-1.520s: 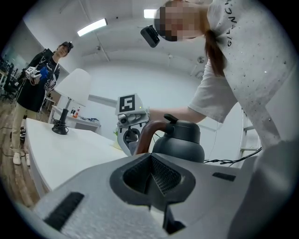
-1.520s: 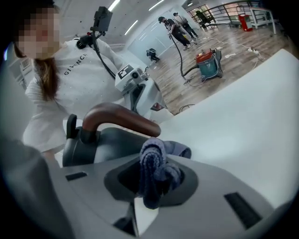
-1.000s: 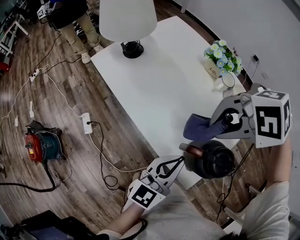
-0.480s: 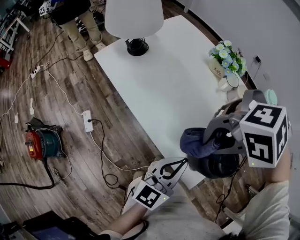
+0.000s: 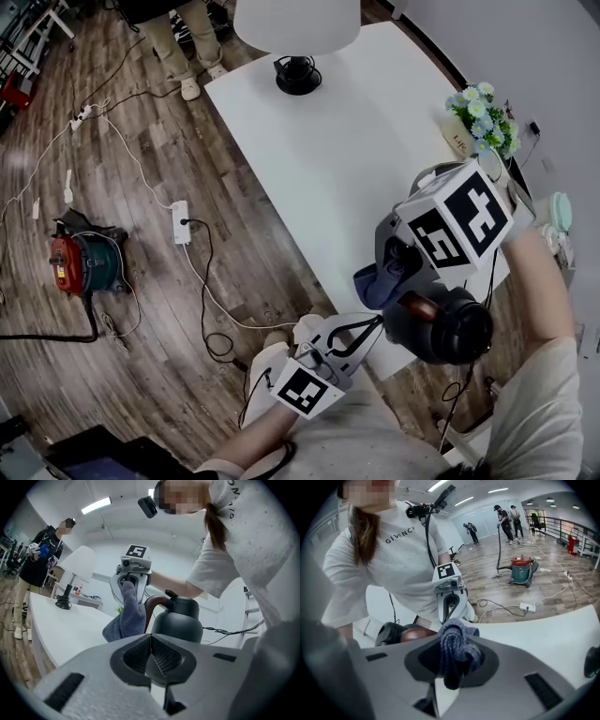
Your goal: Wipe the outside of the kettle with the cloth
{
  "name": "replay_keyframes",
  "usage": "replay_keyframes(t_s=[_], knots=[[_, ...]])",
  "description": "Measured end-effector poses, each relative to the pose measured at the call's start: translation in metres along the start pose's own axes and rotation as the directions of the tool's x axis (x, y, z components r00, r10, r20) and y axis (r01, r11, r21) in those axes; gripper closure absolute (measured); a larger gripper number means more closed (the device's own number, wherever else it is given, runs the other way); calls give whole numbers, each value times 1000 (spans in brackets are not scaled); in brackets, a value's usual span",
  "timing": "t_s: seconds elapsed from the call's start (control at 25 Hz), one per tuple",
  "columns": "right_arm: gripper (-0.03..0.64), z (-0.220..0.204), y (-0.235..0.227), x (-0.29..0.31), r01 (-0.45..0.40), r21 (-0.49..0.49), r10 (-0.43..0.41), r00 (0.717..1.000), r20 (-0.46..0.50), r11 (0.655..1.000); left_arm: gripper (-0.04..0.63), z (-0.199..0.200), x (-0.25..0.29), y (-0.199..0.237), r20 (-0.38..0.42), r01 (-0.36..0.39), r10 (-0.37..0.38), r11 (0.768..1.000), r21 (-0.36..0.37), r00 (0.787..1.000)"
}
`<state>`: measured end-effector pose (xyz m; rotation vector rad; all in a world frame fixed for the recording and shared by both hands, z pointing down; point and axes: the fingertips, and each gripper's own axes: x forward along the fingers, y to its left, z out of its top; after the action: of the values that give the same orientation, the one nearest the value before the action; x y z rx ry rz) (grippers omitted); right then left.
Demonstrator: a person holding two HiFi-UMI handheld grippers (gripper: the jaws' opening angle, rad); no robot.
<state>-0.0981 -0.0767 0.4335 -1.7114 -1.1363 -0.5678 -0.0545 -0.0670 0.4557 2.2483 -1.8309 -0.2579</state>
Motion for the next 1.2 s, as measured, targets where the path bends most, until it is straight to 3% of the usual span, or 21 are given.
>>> replay_keyframes(t_s=[0.12,0.2,0.28,0.36,0.48,0.52,0.64,0.8,0.84,0.88,0.92,0.96,1.08,1.2], knots=[[555,-9,-12,16,25,-2,-25,1000,-19,1000,587,-3,-3,3,9,-24,25,1000,-18,1000],[555,-13,-29,20,131,-11,-132,991,-16,991,586,-4,-5,5,18,-42,42,998,-39,999],[555,-16,-49,6,317,-5,-317,948,7,948,586,-4,-6,5,17,-48,48,998,-49,999],[555,-14,-54,-26,505,15,-505,862,40,863,586,-1,-6,3,14,-44,44,998,-55,999],[555,-3,-29,-85,721,33,-721,691,49,692,586,9,-5,0,24,-33,34,997,-64,999],[555,-2,-15,-105,786,43,-787,616,28,617,586,12,-4,0,26,-20,22,998,-56,999],[555,-1,39,-157,936,90,-932,348,-102,340,586,19,-2,2,21,33,-32,999,-24,999],[555,9,135,-188,995,102,-951,16,-310,-16,586,31,2,4,10,80,-80,996,27,997],[555,17,156,-187,992,92,-938,-48,-343,-84,586,31,3,5,4,94,-94,994,54,996],[555,26,172,-180,988,84,-927,-90,-364,-129,586,31,3,6,-1,102,-102,992,72,995],[555,36,182,-168,986,77,-919,-109,-378,-149,586,32,2,8,-3,105,-105,991,78,995],[555,47,186,-151,987,68,-913,-109,-392,-147,586,33,1,10,-4,105,-105,991,77,994],[555,67,173,-94,995,43,-893,-64,-445,-93,586,36,-1,18,3,111,-111,992,64,994],[555,68,152,-60,998,5,-864,-46,-501,-56,586,40,4,18,12,131,-132,988,77,991]])
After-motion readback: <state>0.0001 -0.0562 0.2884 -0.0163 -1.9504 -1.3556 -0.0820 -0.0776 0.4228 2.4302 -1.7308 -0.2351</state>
